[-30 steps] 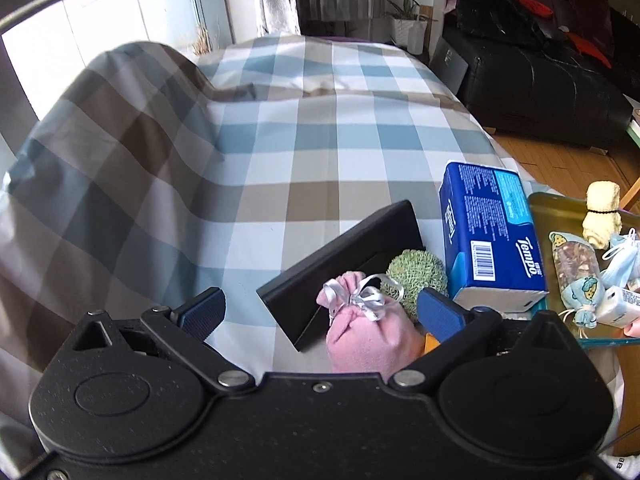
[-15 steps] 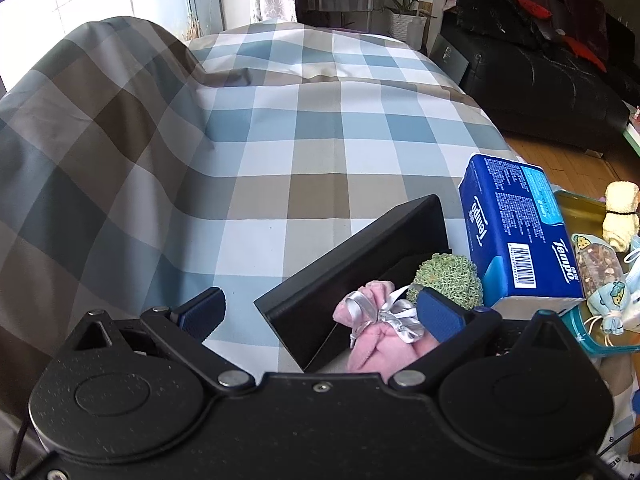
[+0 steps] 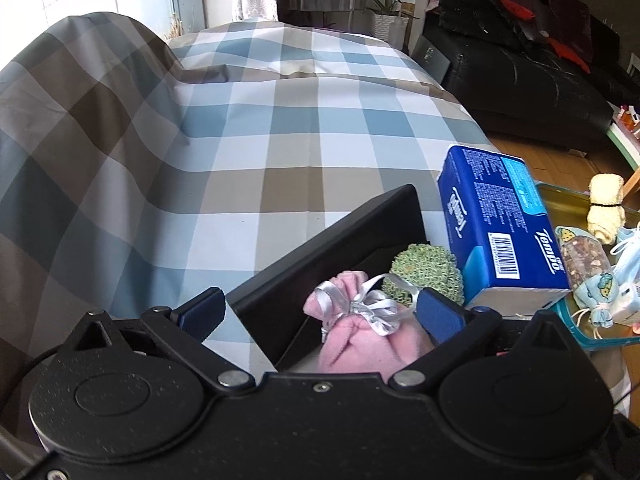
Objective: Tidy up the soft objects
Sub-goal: 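Grasp the pink drawstring pouch with the left tool while the right tool grasps the patterned cloth bundle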
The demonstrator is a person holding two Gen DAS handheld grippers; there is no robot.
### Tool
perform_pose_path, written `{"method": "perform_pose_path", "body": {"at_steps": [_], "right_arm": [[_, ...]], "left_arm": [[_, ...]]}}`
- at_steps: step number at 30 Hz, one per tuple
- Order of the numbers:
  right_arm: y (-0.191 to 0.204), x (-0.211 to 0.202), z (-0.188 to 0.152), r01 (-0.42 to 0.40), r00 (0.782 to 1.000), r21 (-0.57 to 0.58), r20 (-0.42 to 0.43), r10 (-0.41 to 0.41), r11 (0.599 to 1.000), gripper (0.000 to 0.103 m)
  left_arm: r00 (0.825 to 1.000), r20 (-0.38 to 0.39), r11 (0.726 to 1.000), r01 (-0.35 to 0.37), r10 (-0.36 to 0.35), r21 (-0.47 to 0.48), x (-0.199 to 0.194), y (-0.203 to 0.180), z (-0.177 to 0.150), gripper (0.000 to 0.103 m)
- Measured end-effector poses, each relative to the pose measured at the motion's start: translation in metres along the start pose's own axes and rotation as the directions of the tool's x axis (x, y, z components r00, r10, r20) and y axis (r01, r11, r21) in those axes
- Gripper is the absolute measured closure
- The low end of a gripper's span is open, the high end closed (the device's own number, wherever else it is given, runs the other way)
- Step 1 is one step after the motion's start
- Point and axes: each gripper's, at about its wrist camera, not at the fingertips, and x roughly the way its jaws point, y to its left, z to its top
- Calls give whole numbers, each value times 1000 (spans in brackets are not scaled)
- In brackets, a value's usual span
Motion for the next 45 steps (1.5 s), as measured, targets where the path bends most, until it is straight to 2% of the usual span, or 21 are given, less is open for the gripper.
{"method": "perform_pose_path", "body": {"at_steps": [7,8,9,11,22,31,34,37,38,39,43,44,45], "right_arm": [[-1,17,0,-34,998,4,-51,34,999,37],[0,16,-1,-34,998,-7,-49,34,999,41],[2,16,-1,-51,997,-19,-52,50,999,54],[4,13,0,-82,995,-17,-63,81,996,64],[-6,4,1,-102,986,24,-133,105,994,65],[-16,5,-2,-93,980,27,-174,96,995,64],[-19,10,-6,-93,981,34,-166,98,995,59],[-21,13,-3,-90,987,30,-133,93,996,35],[-23,15,-2,-81,989,27,-123,84,996,30],[-23,18,-2,-72,990,27,-119,75,997,30],[-30,20,1,-86,988,69,-123,94,994,32],[-32,19,1,-91,988,75,-121,99,993,34],[-33,20,2,-97,987,77,-118,105,992,40]], "left_arm": [[1000,-12,999,23,-23,27,7,-5,-4,4],[999,-18,999,34,-34,29,8,-5,-4,4],[998,-29,998,48,-47,30,9,-5,-4,4],[997,-47,997,68,-66,37,11,-7,-5,4],[991,-119,992,72,-60,101,23,-20,-11,5],[976,-210,991,82,-58,108,40,-28,-11,5],[974,-224,990,56,-26,128,45,-37,-11,5],[975,-221,988,28,6,149,46,-43,-13,5],[976,-219,988,22,11,151,46,-44,-13,5],[976,-216,989,18,15,149,46,-44,-13,5],[979,-201,989,-6,36,149,42,-45,-12,15],[980,-195,988,-11,41,151,41,-46,-12,22],[981,-189,988,-20,49,156,39,-47,-12,28]]}}
